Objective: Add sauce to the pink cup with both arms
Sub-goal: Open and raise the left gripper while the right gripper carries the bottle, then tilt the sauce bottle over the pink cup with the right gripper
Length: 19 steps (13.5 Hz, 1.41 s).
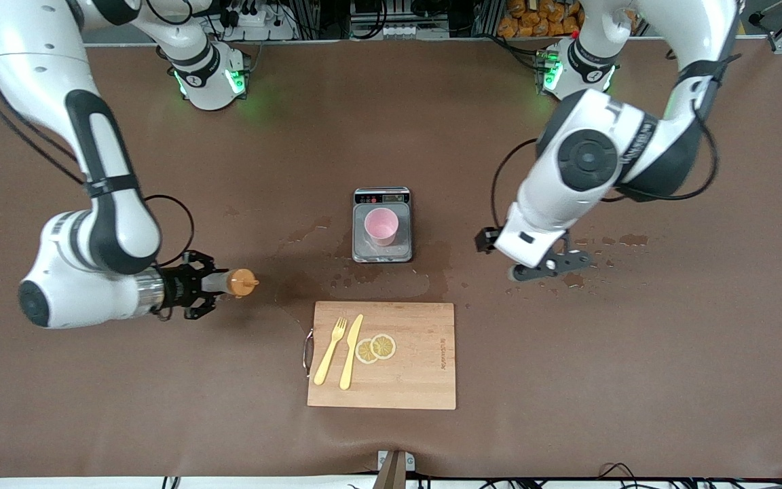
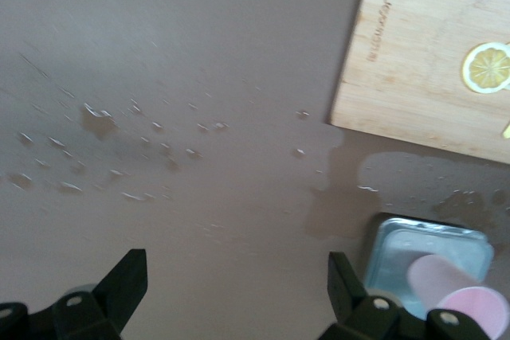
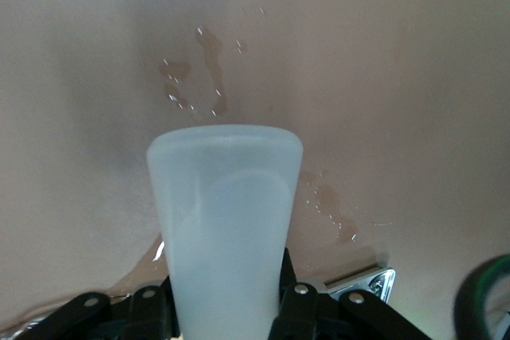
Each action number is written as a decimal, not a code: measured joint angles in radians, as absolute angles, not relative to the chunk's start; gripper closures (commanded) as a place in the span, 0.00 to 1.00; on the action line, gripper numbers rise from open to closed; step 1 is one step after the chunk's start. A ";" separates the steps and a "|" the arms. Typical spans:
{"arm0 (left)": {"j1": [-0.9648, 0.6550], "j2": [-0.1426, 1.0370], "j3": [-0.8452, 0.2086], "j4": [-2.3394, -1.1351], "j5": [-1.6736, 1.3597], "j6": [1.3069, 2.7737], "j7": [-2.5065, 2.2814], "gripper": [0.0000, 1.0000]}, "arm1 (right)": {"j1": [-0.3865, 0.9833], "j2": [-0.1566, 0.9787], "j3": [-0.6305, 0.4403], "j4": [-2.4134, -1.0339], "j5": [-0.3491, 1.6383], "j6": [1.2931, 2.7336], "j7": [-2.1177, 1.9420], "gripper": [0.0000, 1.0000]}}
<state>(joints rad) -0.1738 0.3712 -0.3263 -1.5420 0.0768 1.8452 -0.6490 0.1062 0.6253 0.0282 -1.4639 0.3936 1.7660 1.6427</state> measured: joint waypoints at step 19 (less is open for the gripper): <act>-0.064 0.101 -0.107 -1.633 0.002 1.643 -0.017 0.00 | 0.453 0.604 0.029 -1.426 0.209 1.607 2.199 0.64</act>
